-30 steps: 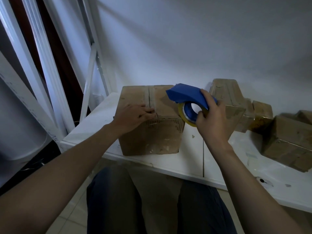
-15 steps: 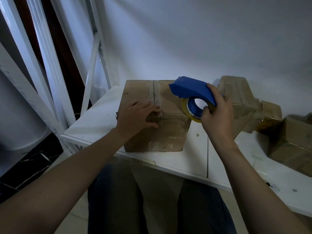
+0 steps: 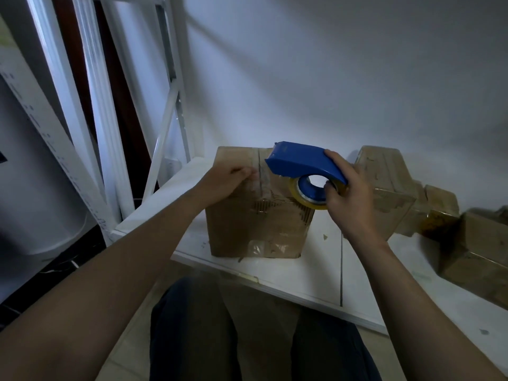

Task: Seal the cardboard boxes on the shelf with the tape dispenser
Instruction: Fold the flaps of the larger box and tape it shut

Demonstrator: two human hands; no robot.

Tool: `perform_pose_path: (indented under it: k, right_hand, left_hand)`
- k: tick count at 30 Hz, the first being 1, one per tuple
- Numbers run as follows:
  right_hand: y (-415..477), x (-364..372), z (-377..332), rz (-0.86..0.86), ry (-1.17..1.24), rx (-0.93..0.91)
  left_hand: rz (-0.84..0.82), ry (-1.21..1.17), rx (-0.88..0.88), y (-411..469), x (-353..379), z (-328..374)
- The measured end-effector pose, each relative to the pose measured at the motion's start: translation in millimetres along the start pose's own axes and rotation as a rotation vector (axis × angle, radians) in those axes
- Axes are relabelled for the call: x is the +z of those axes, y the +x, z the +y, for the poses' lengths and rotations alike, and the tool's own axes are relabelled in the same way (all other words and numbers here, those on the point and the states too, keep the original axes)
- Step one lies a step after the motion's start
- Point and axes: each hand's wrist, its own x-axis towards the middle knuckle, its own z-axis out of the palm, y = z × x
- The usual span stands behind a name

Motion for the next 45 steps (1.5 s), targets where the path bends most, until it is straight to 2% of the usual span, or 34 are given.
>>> perform_pose_path:
  k: [2, 4, 8, 10, 16, 20, 22, 25, 28, 36, 39, 43, 45]
  right_hand:
    - [5, -2, -7, -0.017, 0.048, -0.02]
    - [9, -4, -14, -0.03, 0.07, -0.039]
    - [19, -5, -22, -0.061, 0.119, -0.055]
    - [22, -5, -24, -0.082, 0.164, -0.049]
    - [23, -7, -33, -0.096, 0.256, -0.042]
    - [23, -10, -34, -0.078, 0.273, -0.027]
    - [23, -10, -34, -0.082, 0.267, -0.021]
    - [23, -11, -33, -0.086, 0.253, -0.017]
    - [24, -10, -33, -0.077, 0.244, -0.01]
    - [25, -12, -32, -0.069, 0.237, -0.01]
    - [25, -13, -31, -0.062, 0.234, -0.021]
    - [25, -13, -28, -0.066, 0.225, -0.016]
    - [25, -14, -27, -0.074, 0.219, -0.016]
  left_hand:
    - [-0.01, -0.284, -0.217, -4, -9, 19]
    - [-0.065, -0.454, -0.354, -7, -17, 26]
    - [-0.228, -0.673, -0.309, -7, -22, 17]
    - [-0.276, -0.686, -0.281, -7, -19, 20]
    - [-0.335, -0.673, -0.245, -14, -15, 37]
    - [-0.28, -0.663, -0.228, -15, -14, 37]
    - [-0.25, -0.643, -0.153, -16, -11, 34]
    - [-0.167, -0.415, 0.024, -17, -5, 38]
    - [0.006, -0.182, 0.053, -16, 3, 48]
    - [0.267, -0.058, 0.165, -16, 7, 38]
    - [0.22, -0.201, 0.048, -17, 3, 41]
    - [0.026, -0.617, -0.206, -29, -3, 50]
    - [-0.058, -0.767, -0.259, -31, -6, 47]
